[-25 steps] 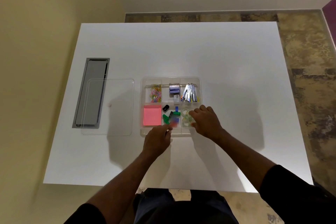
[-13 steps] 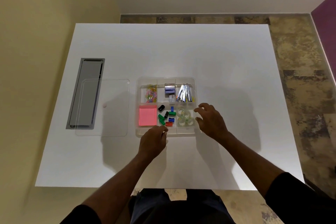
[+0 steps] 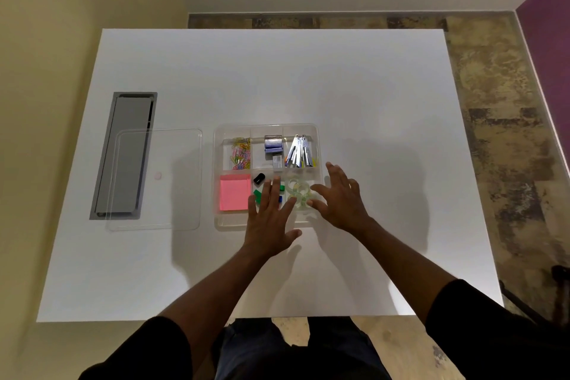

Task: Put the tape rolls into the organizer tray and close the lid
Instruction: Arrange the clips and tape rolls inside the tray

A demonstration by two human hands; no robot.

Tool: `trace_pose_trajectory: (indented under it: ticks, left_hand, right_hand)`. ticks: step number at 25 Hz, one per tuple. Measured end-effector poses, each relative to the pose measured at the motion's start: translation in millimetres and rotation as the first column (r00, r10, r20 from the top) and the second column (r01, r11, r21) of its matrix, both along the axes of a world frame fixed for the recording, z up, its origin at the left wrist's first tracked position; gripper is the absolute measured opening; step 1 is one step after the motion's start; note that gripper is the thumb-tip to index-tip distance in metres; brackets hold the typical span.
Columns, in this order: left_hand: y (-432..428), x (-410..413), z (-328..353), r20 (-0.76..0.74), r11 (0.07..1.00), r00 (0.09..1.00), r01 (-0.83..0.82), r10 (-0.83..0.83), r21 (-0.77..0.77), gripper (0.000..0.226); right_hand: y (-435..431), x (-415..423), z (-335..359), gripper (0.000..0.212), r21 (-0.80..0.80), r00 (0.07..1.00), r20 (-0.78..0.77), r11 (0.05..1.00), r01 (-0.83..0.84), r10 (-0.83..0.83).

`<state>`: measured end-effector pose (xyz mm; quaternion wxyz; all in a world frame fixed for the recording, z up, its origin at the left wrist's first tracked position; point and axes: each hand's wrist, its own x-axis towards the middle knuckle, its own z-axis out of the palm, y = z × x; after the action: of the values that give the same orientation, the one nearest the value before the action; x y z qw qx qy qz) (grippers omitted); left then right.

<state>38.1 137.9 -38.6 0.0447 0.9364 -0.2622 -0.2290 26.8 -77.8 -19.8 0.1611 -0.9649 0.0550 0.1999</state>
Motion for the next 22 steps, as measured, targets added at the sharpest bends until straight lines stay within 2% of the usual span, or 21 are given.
trace_pose_trajectory:
  ticks: [5, 13, 22]
  left_hand:
    - [-15, 4, -4, -0.002, 1.000, 1.000, 0.008, -0.008, -0.015, 0.091]
    - [-6, -3, -6, -0.052, 0.980, 0.993, -0.118, 0.111, -0.159, 0.084]
    - [11, -7, -4, -0.054, 0.963, 0.985, -0.171, 0.163, -0.209, 0.078]
  right_hand:
    - [2, 19, -10, 0.027, -0.081, 0.995, 0.101, 0.996, 0.028, -0.019]
    - [15, 41, -24, 0.013, -0.201, 0.988, 0.143, 0.976, 0.083, -0.055]
    - [24, 44, -31, 0.025, -0.250, 0.974, 0.224, 0.963, 0.103, -0.046]
